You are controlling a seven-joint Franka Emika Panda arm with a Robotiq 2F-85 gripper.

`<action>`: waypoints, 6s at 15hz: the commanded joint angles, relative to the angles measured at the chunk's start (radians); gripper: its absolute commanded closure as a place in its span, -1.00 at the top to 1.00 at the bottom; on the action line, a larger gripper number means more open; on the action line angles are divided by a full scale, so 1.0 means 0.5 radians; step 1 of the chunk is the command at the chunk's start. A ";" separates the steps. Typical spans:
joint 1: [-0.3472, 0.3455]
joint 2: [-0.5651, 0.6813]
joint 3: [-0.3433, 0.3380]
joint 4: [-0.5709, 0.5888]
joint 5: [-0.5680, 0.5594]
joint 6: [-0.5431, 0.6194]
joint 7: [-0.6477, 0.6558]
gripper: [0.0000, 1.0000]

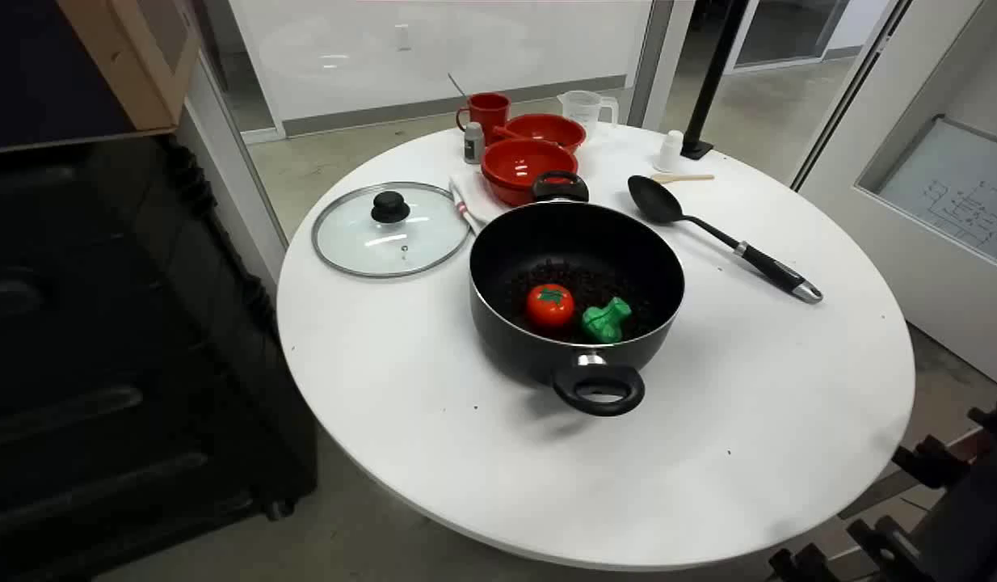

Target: Take the red toy tomato out of the black pot

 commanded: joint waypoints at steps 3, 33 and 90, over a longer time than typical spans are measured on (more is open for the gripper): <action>-0.030 0.007 0.031 0.003 0.023 -0.005 -0.019 1.00; 0.225 1.222 0.559 0.170 -0.044 1.379 0.069 1.00; 0.283 2.760 0.675 1.409 -0.635 1.253 0.746 0.41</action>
